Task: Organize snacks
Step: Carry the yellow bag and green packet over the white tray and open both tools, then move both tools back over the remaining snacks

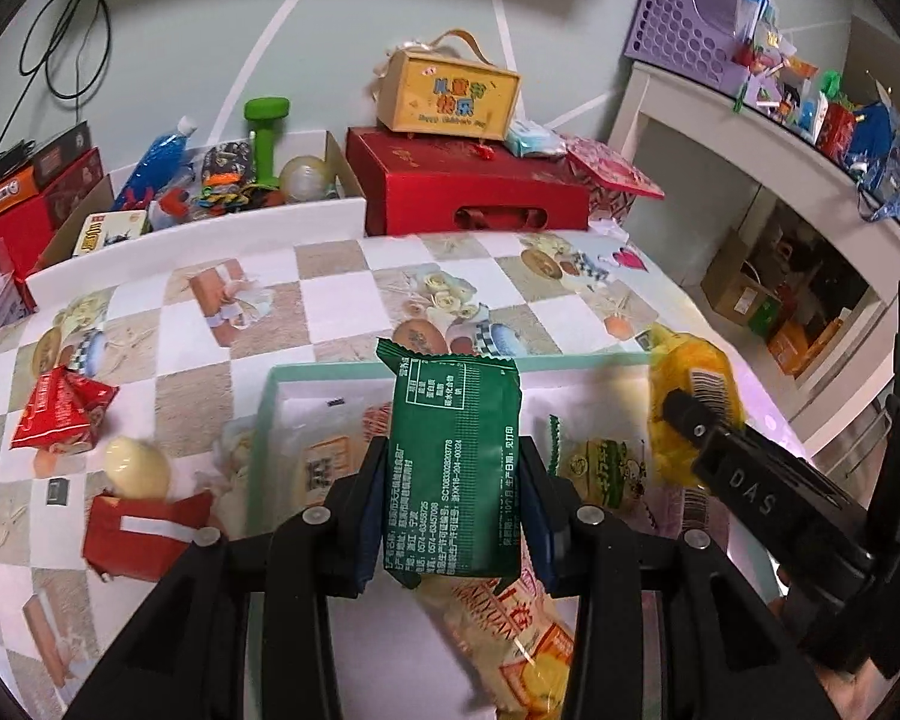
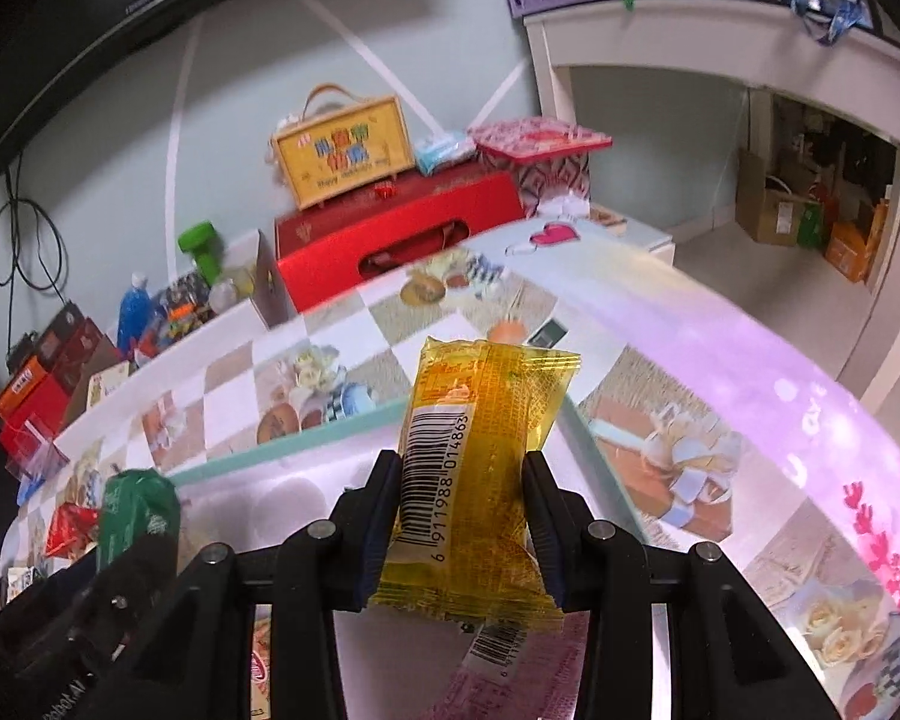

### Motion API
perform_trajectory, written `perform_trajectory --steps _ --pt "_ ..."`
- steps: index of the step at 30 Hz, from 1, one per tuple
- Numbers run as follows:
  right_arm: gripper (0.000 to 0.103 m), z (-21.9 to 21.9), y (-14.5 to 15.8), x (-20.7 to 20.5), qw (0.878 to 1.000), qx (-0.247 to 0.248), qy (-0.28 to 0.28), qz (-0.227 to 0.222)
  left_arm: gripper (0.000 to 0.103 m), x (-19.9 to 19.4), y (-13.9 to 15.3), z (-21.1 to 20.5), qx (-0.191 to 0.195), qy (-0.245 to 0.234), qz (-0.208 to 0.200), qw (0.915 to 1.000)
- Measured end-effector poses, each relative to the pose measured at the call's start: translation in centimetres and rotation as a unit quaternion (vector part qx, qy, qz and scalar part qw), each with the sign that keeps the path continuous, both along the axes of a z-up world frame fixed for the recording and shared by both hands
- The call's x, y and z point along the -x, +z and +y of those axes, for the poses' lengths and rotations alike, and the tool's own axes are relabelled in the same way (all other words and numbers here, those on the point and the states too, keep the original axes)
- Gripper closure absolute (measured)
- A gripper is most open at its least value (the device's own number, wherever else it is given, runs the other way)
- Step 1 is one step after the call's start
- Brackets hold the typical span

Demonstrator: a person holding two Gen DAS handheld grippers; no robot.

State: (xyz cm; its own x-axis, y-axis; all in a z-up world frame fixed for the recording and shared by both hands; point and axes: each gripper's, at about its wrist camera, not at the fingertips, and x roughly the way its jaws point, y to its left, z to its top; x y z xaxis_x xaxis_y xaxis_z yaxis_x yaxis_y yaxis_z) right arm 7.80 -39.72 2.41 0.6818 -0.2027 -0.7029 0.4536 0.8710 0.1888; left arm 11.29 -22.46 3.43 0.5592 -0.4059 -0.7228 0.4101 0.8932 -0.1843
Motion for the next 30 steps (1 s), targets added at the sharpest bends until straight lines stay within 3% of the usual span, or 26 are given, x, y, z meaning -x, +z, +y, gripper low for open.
perform_trajectory --steps 11,12,13,15,25,29,30 --pt "0.059 0.5 -0.8 -0.7 1.000 -0.005 0.011 0.014 0.062 -0.7 -1.8 -1.8 -0.015 -0.006 0.011 0.9998" --pt "0.058 0.5 -0.8 -0.8 1.000 -0.004 0.011 0.017 0.058 -0.7 -1.8 -1.8 -0.014 -0.005 0.012 0.9998" --pt "0.058 0.4 -0.9 -0.8 1.000 -0.004 0.009 0.021 0.047 -0.8 -1.8 -1.9 -0.015 -0.005 0.016 0.9997" --pt "0.059 0.2 -0.9 -0.8 1.000 -0.007 0.006 0.022 0.039 -0.8 -1.7 -1.8 -0.017 -0.001 0.016 0.9997" --pt "0.058 0.1 0.1 -0.3 1.000 -0.007 0.000 0.022 0.036 -0.3 0.3 -0.8 -0.008 0.007 0.011 0.9999" --pt "0.038 0.1 0.4 -0.2 1.000 -0.005 -0.004 0.026 0.023 -0.3 1.0 -0.1 -0.015 0.027 0.010 0.9995" --pt "0.037 0.1 0.4 -0.2 1.000 -0.003 -0.005 0.027 0.019 -0.4 1.1 0.1 -0.019 0.034 0.008 0.9992"
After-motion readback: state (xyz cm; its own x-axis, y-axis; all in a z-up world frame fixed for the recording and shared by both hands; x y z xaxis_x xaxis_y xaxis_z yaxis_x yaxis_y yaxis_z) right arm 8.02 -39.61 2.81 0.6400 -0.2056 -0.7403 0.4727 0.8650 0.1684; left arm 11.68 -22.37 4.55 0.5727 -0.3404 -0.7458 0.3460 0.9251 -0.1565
